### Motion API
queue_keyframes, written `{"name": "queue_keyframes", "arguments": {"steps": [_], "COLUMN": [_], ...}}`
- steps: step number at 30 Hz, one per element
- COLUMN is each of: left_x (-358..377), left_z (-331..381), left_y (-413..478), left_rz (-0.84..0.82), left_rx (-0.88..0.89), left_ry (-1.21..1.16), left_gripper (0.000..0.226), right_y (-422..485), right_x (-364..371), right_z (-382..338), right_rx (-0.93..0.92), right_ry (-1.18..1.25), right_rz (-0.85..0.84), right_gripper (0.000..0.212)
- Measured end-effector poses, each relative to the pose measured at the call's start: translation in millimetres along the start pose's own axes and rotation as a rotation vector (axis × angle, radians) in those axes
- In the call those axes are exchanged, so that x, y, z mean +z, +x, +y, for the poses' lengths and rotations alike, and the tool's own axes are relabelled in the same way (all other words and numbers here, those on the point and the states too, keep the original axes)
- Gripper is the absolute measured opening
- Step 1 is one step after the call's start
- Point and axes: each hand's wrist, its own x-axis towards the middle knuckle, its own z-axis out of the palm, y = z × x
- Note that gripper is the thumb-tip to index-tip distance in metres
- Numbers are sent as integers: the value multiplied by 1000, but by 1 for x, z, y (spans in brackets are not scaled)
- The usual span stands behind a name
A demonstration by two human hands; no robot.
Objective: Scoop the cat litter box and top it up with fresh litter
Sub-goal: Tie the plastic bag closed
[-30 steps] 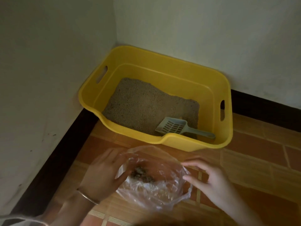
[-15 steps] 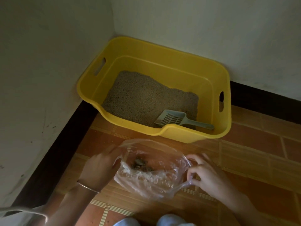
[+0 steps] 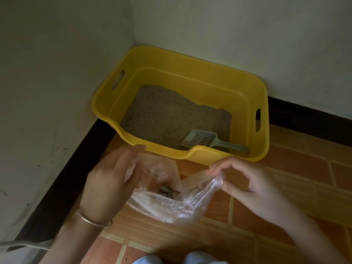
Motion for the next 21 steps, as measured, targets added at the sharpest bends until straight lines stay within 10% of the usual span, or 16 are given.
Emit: {"name": "queue_keyframes", "arguments": {"steps": [21], "left_x": [-51], "left_z": [37], "left_y": [16], "left_rz": [31], "left_rx": [-78], "left_ry": [-107], "left_gripper": [23], "right_y": [5], "right_x": [13], "right_z": [-9], "right_rx": [52], "right_ry": [368], "right_rz": [285], "right_gripper": [23]}}
